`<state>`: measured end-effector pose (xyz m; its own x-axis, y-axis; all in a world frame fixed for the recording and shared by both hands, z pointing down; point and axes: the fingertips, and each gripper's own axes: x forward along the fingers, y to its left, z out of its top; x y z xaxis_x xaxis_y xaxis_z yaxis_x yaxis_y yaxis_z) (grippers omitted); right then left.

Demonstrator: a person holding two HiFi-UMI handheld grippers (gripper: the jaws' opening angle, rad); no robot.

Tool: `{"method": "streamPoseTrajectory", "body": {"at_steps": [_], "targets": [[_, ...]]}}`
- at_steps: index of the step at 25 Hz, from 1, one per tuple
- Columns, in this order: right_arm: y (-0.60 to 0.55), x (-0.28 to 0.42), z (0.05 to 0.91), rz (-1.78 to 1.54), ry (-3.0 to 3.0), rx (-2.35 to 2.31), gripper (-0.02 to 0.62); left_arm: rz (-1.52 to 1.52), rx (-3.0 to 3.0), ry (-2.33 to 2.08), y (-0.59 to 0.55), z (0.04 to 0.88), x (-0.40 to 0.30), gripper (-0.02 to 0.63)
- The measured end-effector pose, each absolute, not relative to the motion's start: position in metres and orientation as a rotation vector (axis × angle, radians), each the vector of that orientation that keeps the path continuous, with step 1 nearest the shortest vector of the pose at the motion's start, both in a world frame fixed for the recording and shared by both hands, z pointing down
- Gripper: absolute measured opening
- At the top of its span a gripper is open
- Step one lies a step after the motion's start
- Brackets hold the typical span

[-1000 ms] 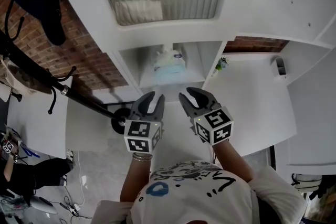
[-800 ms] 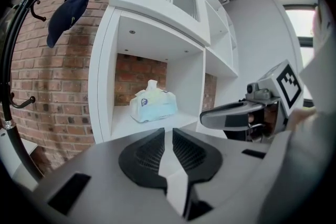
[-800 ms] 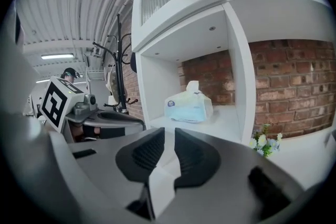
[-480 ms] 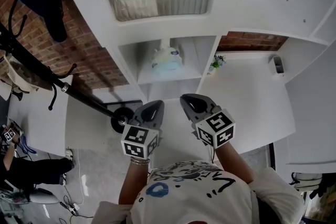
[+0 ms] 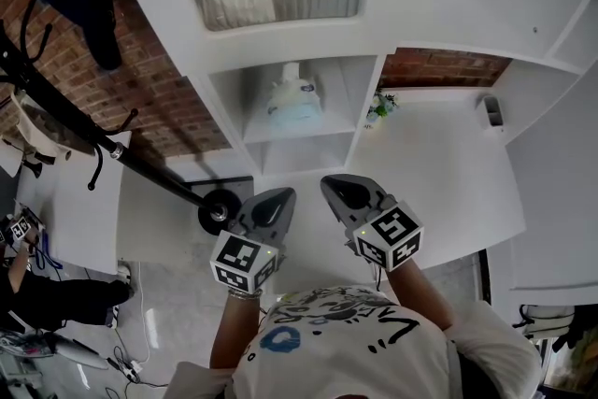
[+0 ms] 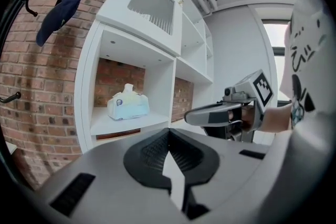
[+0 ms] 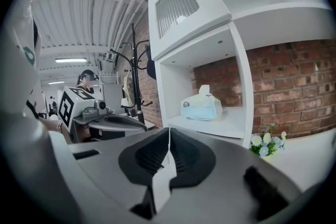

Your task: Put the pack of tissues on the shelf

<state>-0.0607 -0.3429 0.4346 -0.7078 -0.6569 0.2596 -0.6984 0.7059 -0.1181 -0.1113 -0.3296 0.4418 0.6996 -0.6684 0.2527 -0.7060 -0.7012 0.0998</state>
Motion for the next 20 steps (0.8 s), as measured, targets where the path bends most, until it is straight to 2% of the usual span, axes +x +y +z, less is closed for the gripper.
{"method": "streamPoseTrajectory", "body": {"at_steps": [20], "targets": [[-0.277,-0.043,0.433,0.269,-2.799,0.999,0.026,0.138,2.786,-0.976,-0.267,0.44,-0.109,0.015]]}}
